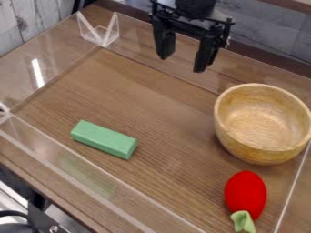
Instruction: Move the red fruit to the left
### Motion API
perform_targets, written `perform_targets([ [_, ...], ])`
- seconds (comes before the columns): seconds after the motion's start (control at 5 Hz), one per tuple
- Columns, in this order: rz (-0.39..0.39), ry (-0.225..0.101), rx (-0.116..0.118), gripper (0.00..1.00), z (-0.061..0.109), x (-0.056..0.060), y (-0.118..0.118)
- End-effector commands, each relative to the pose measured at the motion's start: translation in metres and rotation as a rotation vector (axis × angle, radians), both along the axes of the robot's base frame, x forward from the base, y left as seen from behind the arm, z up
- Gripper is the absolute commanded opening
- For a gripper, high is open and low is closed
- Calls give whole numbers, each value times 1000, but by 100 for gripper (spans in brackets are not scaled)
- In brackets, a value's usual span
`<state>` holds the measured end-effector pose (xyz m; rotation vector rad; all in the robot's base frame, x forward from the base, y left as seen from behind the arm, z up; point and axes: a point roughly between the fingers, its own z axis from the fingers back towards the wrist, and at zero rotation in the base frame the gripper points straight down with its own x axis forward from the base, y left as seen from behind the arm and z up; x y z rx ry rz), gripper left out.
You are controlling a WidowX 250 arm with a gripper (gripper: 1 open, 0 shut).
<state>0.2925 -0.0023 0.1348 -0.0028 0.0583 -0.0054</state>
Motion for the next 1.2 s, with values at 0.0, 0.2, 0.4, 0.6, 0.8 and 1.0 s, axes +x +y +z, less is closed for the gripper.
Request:
perform_targets([
  [0.0,-13,31,-9,100,-6,-4,-10],
  [0.2,-34,54,-28,100,-10,-15,-36],
  [0.4,-52,58,-52,100,-12,-35,-61],
  [0.6,-57,56,-81,100,-15,-55,-83],
  [0.8,-65,44,-112,100,-26,-72,-112],
  [1.0,-64,15,-138,100,-43,-80,-139],
])
